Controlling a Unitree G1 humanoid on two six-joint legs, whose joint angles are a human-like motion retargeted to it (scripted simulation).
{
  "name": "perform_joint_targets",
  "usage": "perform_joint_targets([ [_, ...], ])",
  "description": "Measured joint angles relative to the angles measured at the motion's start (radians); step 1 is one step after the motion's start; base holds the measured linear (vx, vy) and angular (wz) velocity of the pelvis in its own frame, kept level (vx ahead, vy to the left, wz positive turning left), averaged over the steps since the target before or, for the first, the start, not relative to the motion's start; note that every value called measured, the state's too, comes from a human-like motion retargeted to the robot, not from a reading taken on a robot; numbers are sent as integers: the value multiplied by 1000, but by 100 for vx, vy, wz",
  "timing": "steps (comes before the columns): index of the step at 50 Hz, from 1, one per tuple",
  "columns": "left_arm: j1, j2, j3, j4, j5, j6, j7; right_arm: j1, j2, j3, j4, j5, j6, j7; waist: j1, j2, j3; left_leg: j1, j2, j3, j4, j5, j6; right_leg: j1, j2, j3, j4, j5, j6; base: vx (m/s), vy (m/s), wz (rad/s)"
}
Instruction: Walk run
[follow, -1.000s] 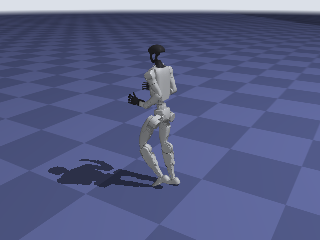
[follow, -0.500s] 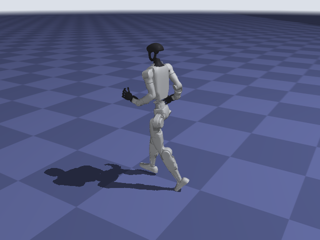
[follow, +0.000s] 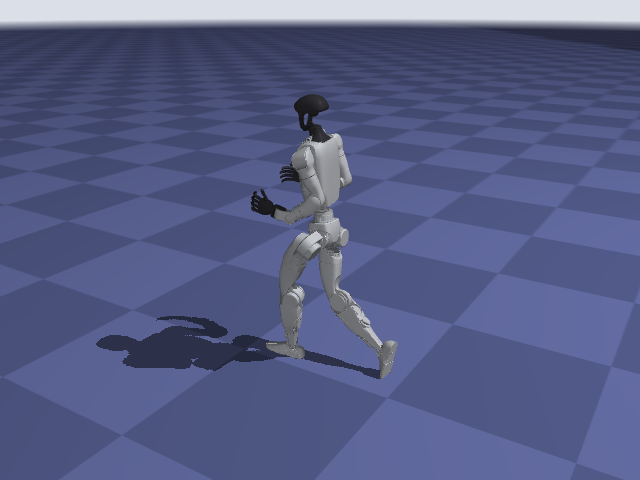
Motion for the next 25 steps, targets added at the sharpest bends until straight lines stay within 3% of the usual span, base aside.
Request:
perform_joint_targets([
  [2, -10, 26, -50, -42, -19, 6, 20, 91, 37, -13, 58, -68, -27, 26, -38, 70, -36, -1, -22, -181, 187, -93, -8, -42, 109, -26, 77, -12, -13, 219, 1, 66],
  [4, -97, 42, -11, -37, -69, -8, -3, 160, 44, -10, 138, -85, -52, 30, -73, 159, -47, 11, 66, -215, 269, -168, -47, -156, 172, -3, 156, -124, -34, 149, -8, 4],
  [6, -164, 53, -2, -16, -99, -12, -33, 236, 43, 24, 203, -64, -69, 20, -89, 202, -67, 111, 144, -152, 253, -232, -81, -275, 155, -33, 186, -295, -98, 156, -47, -6],
  [8, -185, 72, -41, -9, -104, -12, -17, 320, 45, 31, 251, -35, -78, 46, -77, 204, -77, 218, 146, -124, 171, -201, -117, -375, 92, -61, 127, -424, -185, 151, -52, -27],
  [10, -185, 89, -62, -5, -103, -11, 1, 382, 55, 15, 280, -27, -79, 71, -131, 222, -74, 325, 152, -119, 68, -69, -170, -467, 29, -109, 5, -485, -214, 140, -45, 57],
  [12, -160, 98, -73, -6, -106, -7, 1, 414, 57, -21, 293, -23, -87, 79, -194, 240, -83, 427, 150, -112, -22, 131, -249, -521, -5, -136, -192, -520, -223, 149, -39, 84],
  [15, -110, 100, -68, -15, -112, 4, -18, 406, 79, -74, 284, -30, -99, 37, -278, 260, -90, 557, 143, -111, -88, 443, -373, -544, 1, -63, -505, -611, -253, 155, -45, 43],
  [17, -85, 96, -58, -27, -127, 14, -23, 358, 107, -86, 245, -61, -92, -17, -280, 263, -79, 605, 121, -162, -43, 588, -476, -518, -12, -36, -608, -584, -248, 129, -33, -50],
  [18, -80, 95, -57, -35, -141, 18, -24, 324, 123, -85, 218, -82, -83, -47, -284, 258, -62, 605, 97, -192, 45, 627, -512, -509, -19, -31, -600, -496, -290, 142, -19, -59],
  [20, -82, 99, -52, -40, -169, 24, -38, 241, 148, -67, 165, -106, -56, -110, -266, 286, -56, 523, 123, -130, 337, 639, -519, -542, -21, -90, -426, -618, -450, 178, -22, -88],
  [21, -55, 92, -49, -38, -163, 8, -60, 217, 154, -40, 151, -97, -56, -143, -230, 290, -61, 493, 125, -132, 454, 639, -516, -514, 81, 40, -352, -666, -450, 232, -74, -100],
  [22, -34, 82, -49, -31, -152, -7, -83, 179, 158, -29, 144, -77, -57, -169, -210, 286, -69, 453, 122, -153, 553, 633, -510, -492, 120, 88, -291, -706, -450, 240, -97, 6],
  [23, -22, 68, -58, -12, -136, -23, -111, 117, 155, -52, 155, -35, -64, -183, -221, 269, -85, 392, 111, -211, 619, 612, -496, -481, 33, -24, -256, -729, -450, 185, -61, 87],
  [25, -2, 29, -60, 21, -100, -35, -112, 8, 129, -50, 160, 65, -53, -164, -199, 218, -112, 268, 137, -135, 720, 489, -371, -405, -17, -35, -263, -776, -450, 113, -25, 18],
])
